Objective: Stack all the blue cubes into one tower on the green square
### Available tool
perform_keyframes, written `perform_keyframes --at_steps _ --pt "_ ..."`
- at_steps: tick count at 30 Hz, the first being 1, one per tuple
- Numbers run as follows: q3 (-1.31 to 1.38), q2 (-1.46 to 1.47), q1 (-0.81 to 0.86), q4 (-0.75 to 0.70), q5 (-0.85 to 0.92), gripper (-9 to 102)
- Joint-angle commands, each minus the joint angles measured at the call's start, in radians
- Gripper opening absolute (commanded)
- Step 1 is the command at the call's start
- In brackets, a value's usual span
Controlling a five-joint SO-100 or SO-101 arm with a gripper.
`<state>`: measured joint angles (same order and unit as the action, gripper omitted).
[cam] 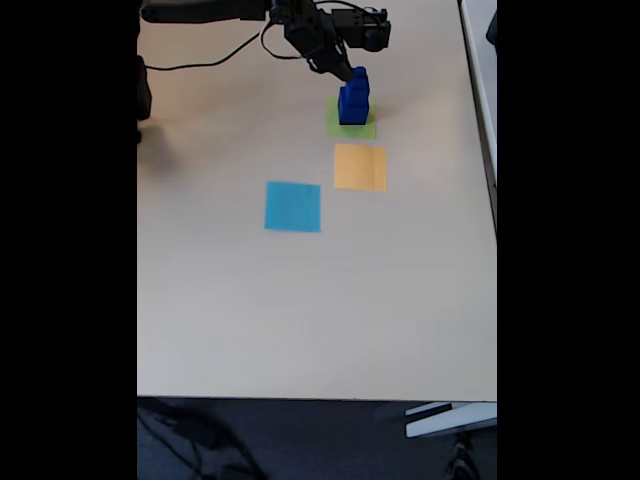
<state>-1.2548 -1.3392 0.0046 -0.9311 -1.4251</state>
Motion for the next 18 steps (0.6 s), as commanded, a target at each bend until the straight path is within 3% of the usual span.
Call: perform_keyframes --at_steps 1,18 --pt "0.005 -0.021 0.009 0.023 0.011 0" --pt "0.009 -0.012 0.009 0.029 0.014 0"
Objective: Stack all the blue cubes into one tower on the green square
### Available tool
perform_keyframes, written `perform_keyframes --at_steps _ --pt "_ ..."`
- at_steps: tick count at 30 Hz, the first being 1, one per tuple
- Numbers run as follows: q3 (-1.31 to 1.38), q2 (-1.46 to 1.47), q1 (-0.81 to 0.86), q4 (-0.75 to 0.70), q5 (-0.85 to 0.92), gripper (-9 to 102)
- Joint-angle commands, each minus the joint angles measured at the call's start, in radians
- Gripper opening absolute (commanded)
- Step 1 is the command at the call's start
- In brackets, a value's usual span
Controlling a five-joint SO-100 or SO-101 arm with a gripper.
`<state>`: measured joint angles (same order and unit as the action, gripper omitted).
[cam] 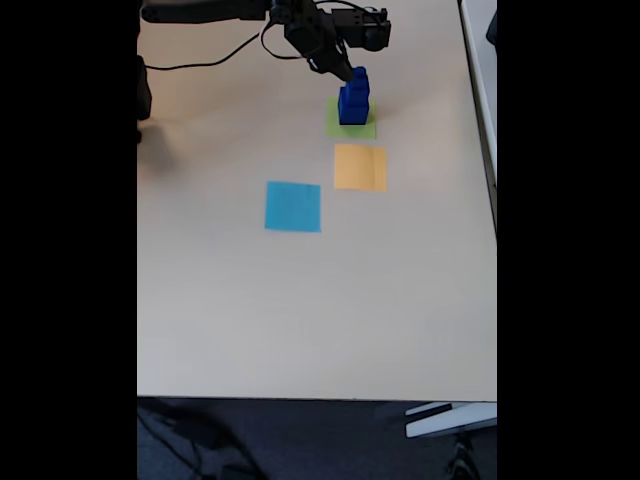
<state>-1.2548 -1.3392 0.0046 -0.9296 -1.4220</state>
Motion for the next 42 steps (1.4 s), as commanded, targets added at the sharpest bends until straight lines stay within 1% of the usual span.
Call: perform_keyframes --at_steps 1,42 --pt "0.009 -0.012 0.009 0.028 0.009 0" --pt "0.032 0.008 0.005 0.029 0.008 0"
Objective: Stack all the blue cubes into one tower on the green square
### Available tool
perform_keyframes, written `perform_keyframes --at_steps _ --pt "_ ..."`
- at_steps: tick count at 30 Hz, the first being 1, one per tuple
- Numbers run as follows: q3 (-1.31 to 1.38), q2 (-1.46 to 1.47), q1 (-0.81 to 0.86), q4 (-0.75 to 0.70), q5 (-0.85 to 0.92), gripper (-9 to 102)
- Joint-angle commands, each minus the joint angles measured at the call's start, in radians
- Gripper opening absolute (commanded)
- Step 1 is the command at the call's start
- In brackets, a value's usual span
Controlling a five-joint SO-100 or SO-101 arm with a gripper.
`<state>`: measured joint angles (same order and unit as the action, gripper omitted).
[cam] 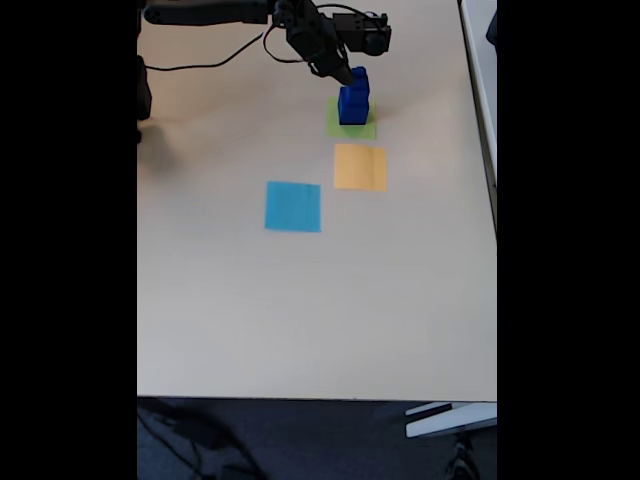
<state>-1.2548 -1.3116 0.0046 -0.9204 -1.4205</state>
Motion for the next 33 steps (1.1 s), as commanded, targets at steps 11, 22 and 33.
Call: perform_keyframes --at_steps 11,22,33 --pt "0.046 -0.018 0.005 0.011 0.012 0" --pt "0.054 -0.006 0.002 0.012 0.005 0" --pt "0.052 0.005 -0.003 0.021 -0.005 0"
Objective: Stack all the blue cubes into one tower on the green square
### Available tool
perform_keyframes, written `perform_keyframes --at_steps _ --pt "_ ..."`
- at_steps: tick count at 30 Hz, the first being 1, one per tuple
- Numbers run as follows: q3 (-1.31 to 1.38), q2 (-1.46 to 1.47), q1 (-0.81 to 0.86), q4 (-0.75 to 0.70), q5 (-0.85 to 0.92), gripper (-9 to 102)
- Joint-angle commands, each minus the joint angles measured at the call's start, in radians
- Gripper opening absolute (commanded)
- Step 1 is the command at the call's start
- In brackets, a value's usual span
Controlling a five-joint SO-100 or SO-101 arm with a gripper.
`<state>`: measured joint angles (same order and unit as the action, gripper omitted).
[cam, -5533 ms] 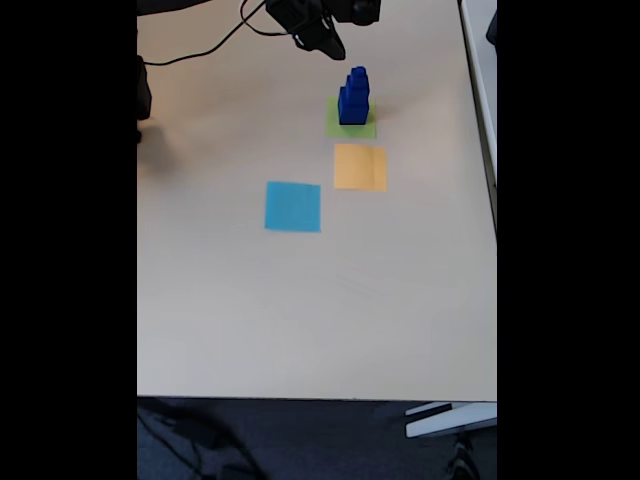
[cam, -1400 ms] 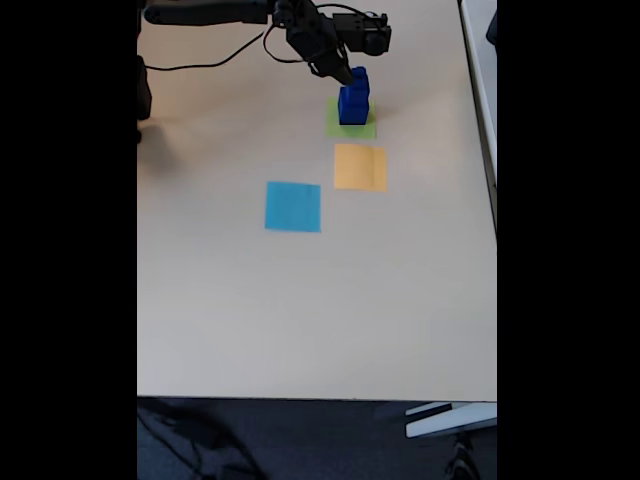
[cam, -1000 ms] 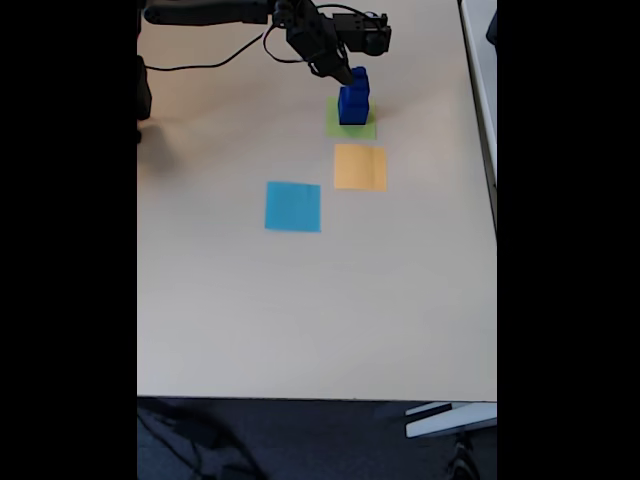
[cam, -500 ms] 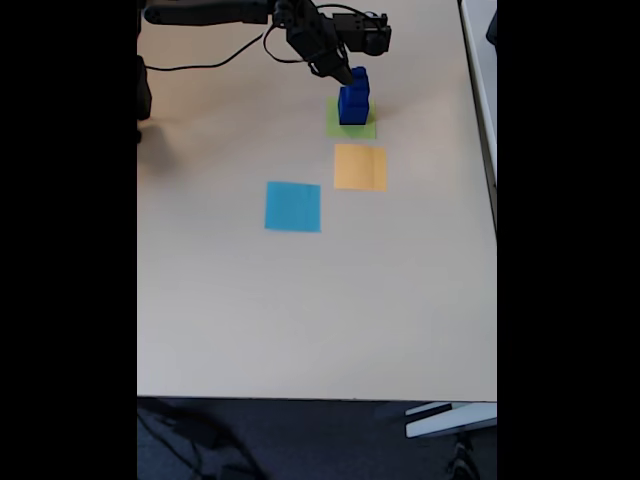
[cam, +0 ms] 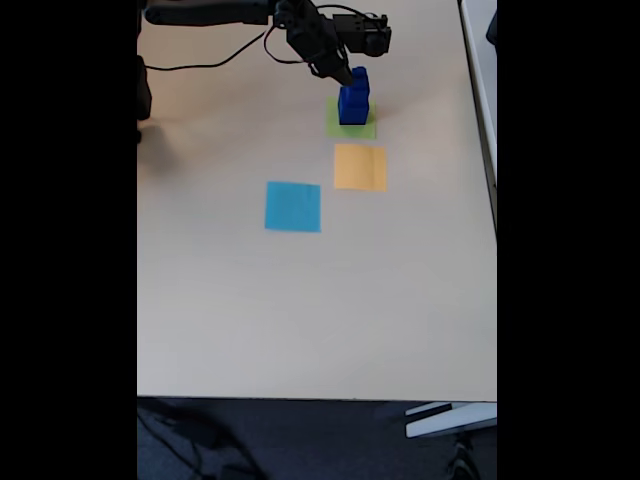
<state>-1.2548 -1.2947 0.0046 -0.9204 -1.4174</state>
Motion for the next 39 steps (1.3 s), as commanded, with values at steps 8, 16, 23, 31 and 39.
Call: perform_keyframes --at_steps 8,16,23,31,39 --pt "0.054 -0.021 -0.005 0.015 -0.008 0" --pt "0.049 -0.034 -0.008 0.012 -0.002 0" --pt "0.018 -0.058 0.008 0.021 0.008 0" --pt "-0.029 -0.083 0.031 0.049 0.021 0" --pt "-0.054 -0.095 0.043 0.061 0.028 0"
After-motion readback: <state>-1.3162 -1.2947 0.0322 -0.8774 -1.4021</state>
